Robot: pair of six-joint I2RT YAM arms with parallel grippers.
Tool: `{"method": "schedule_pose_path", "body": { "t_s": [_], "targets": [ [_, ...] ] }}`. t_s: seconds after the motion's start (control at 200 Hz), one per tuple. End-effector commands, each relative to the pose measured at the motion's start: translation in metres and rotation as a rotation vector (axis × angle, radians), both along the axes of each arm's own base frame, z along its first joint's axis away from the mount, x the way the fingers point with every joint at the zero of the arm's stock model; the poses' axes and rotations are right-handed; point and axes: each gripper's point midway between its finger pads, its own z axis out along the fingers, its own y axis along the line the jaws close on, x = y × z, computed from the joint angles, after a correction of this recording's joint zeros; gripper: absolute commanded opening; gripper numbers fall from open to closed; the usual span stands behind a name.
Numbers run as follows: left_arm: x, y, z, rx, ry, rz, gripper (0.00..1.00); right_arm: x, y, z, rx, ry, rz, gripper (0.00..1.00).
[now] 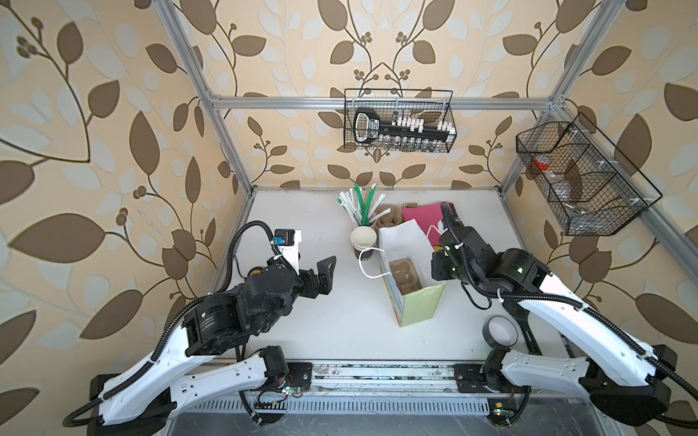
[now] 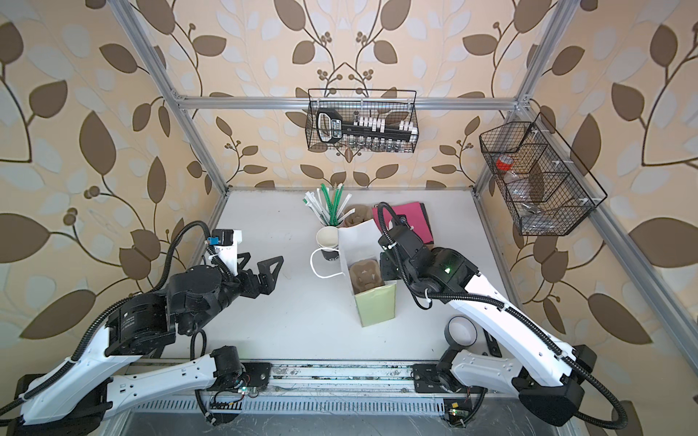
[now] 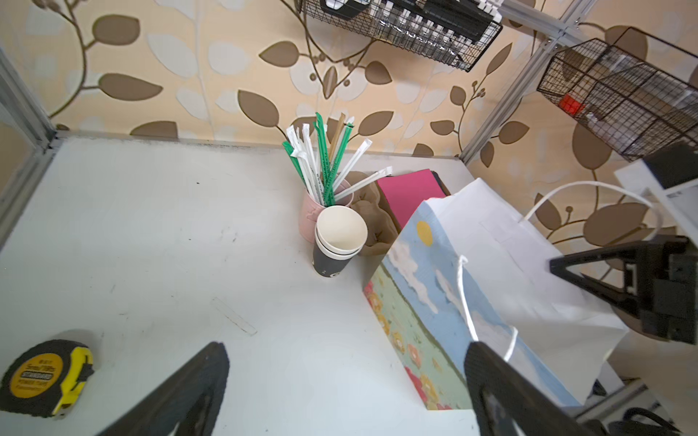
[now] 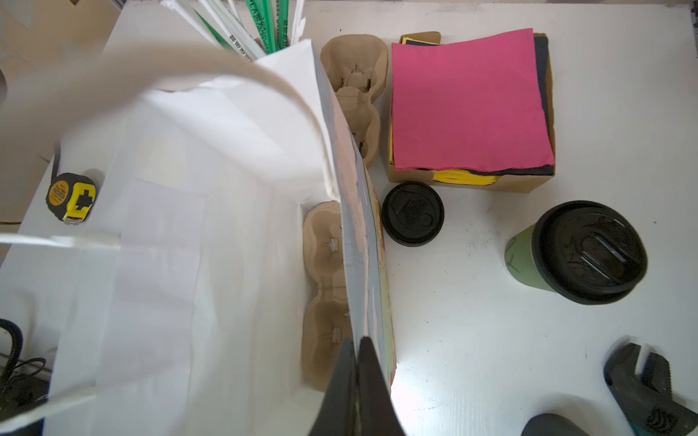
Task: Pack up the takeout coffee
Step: 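Stand the white bag upright on the table with both grippers, then open both grippers and draw them back away from the bag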
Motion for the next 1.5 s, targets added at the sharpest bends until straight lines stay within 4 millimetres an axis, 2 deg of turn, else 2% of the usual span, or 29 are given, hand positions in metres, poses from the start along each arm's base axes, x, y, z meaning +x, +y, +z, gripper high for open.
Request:
{"method": "schedule_pose_path", "body": {
  "t_s": [0.0,0.13,0.245,0.32,0.44,0.555,0.71,0.81,0.895,1.015,1.09,1.145,1.31,1.439,1.494],
  "targets": [
    [0.011,0.001,-0.001,0.084,-0.038,0.039,0.99,0.002,-0.003,-0.017,-0.022,0.046,0.016,0.05],
    [0.015,-0.002,-0.005,0.108,-0.048,0.045,0.99,0.003,-0.002,-0.017,-0.006,0.045,0.026,0.14],
    [0.018,-0.002,-0.009,0.135,-0.052,0.058,0.99,0.004,-0.004,-0.021,-0.018,0.062,0.031,0.26],
    [0.020,0.000,-0.014,0.153,-0.051,0.068,0.99,0.004,-0.007,-0.019,-0.027,0.057,0.026,0.39],
    [0.021,0.001,-0.021,0.163,-0.051,0.075,0.99,0.004,-0.010,-0.001,-0.009,0.021,0.022,0.55],
    [0.023,0.003,-0.025,0.169,-0.056,0.083,0.99,0.006,-0.012,0.019,0.010,-0.008,0.023,0.66],
    [0.027,0.004,-0.034,0.183,-0.034,0.087,0.99,0.003,-0.007,0.042,0.060,-0.036,0.062,0.74],
    [0.030,0.004,-0.041,0.192,-0.022,0.091,0.99,0.000,-0.008,0.061,0.099,-0.067,0.059,0.75],
    [0.032,0.003,-0.047,0.198,-0.006,0.091,0.99,-0.001,-0.022,0.077,0.113,-0.103,0.002,0.77],
    [0.034,-0.001,-0.056,0.205,0.026,0.087,0.99,0.006,-0.058,0.088,0.115,-0.120,-0.137,0.77],
    [0.036,0.001,-0.061,0.211,0.051,0.104,0.99,0.013,-0.076,0.088,0.150,-0.115,-0.203,0.78],
    [0.037,0.003,-0.063,0.208,0.065,0.112,0.99,0.018,-0.090,0.086,0.179,-0.107,-0.248,0.82],
    [0.040,0.006,-0.065,0.168,0.106,0.129,0.99,0.034,-0.120,0.068,0.229,-0.058,-0.340,0.85],
    [0.044,0.013,-0.077,0.116,0.218,0.150,0.99,0.041,-0.144,0.036,0.212,0.021,-0.438,0.89],
    [0.045,0.017,-0.085,0.092,0.272,0.167,0.99,0.042,-0.148,0.020,0.199,0.064,-0.460,0.90]
  ]
}}
